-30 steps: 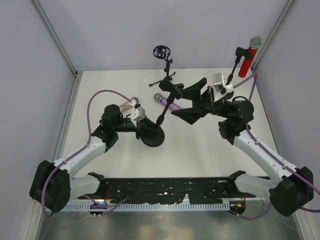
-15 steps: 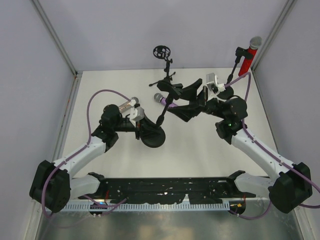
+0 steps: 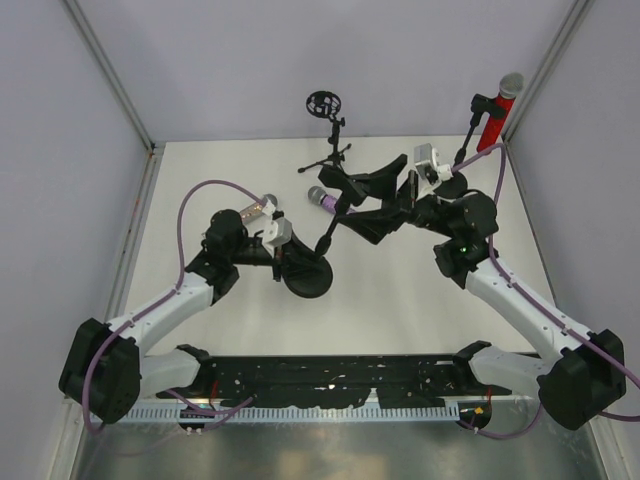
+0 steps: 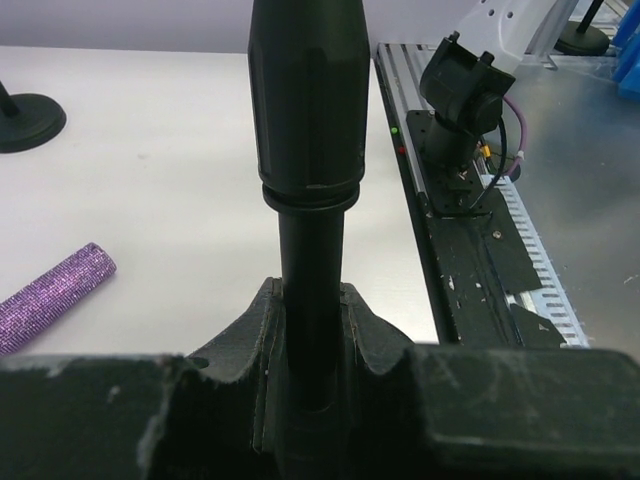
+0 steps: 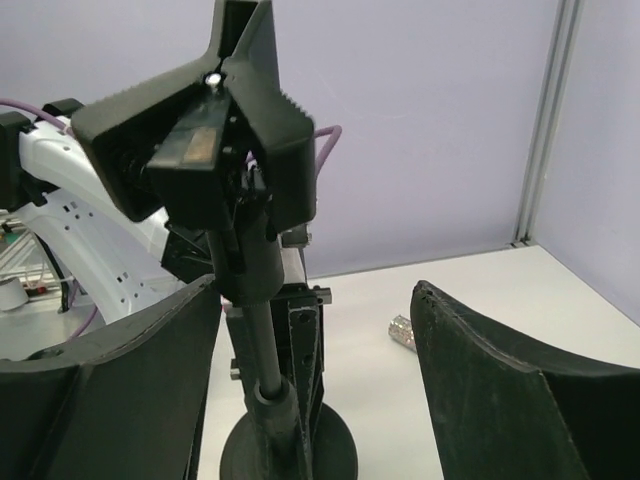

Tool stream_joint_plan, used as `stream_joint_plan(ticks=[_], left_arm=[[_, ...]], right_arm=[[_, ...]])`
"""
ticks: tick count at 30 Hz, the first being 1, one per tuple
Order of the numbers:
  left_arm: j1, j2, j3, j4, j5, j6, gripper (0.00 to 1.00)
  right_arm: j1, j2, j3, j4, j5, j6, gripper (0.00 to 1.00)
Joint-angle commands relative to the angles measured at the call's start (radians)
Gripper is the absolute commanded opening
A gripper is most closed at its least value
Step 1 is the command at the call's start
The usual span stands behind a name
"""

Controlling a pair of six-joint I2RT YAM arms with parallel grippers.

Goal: Remove the microphone from the stand

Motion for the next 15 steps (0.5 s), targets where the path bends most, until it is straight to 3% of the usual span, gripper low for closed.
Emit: stream_joint_plan(ticks=[1, 9, 12, 13, 15], left_arm=[[-0.011, 0.009, 0.049, 0.012, 0.023, 0.056, 0.00], [-0.015, 0.020, 0.054, 0.011, 0.024, 0.054, 0.00], [-0.017, 0.020, 0.058, 0.011, 0.024, 0.050, 0.00], [-0.017, 0.015, 0.058, 0.014, 0.023, 0.047, 0.00], [-0.018, 0.014, 0.058, 0.023, 0.021, 0.033, 0.00]], right_arm=[[-0.011, -0.028, 0.011, 0.192, -0.045, 0.107, 0.81], [-0.011, -0.029, 0.034, 0.131, -0.042, 0.086, 0.83], [-0.011, -0.022, 0.034, 0.091, -0.031, 0.060, 0.70], [-0.011, -0.015, 0.032, 0.089, -0.031, 0.057, 0.57], [-0.011, -0.011, 0.028, 0.092, -0.034, 0.055, 0.44]])
